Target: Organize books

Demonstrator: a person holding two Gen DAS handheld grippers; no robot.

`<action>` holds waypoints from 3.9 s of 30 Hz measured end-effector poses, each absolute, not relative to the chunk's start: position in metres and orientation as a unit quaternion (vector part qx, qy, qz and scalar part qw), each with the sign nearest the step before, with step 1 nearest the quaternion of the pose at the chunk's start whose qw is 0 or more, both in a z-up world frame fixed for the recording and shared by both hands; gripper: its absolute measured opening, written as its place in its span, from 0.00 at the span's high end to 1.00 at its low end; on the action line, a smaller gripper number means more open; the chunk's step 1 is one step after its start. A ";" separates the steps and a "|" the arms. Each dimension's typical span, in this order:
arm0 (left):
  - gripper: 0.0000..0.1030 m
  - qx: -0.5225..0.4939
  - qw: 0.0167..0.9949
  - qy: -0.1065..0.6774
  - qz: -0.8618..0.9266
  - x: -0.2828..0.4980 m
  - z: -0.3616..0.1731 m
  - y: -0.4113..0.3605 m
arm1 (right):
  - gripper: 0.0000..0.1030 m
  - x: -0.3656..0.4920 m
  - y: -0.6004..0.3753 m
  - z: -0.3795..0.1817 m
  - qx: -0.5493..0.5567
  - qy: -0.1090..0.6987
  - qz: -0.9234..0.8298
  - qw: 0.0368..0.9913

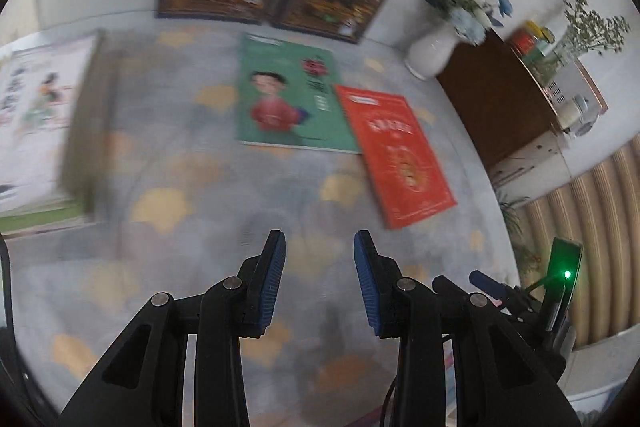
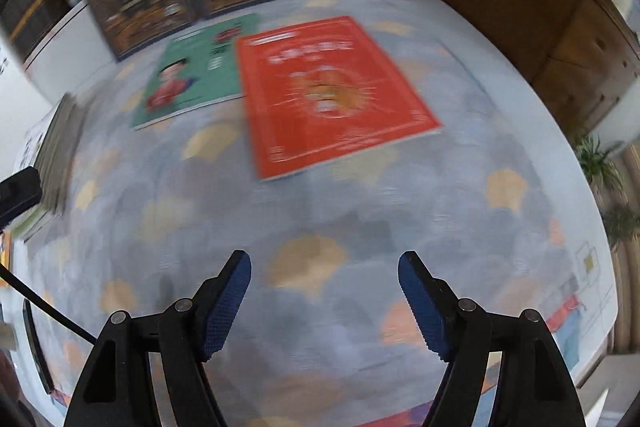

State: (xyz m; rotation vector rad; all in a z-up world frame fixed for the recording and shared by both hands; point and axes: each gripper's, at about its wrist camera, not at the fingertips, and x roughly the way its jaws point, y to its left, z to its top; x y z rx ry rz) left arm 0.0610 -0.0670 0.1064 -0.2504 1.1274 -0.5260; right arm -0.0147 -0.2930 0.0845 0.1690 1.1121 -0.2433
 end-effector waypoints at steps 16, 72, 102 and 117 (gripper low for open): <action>0.68 -0.182 0.753 0.602 -0.194 0.107 0.038 -0.188 | 0.28 0.025 -0.435 0.079 0.114 0.536 -0.109 0.829; 0.68 -0.301 0.730 0.552 -0.266 -0.002 0.046 -0.209 | 0.46 -0.017 -0.460 0.023 0.165 0.570 0.102 0.798; 0.86 -0.515 0.556 0.595 -0.268 0.018 -0.006 -0.215 | 0.40 -0.013 -0.529 -0.018 0.478 0.555 0.210 0.647; 0.84 -0.227 0.717 0.623 -0.213 0.018 0.029 -0.225 | 0.58 0.004 -0.414 0.052 0.136 0.572 0.153 0.794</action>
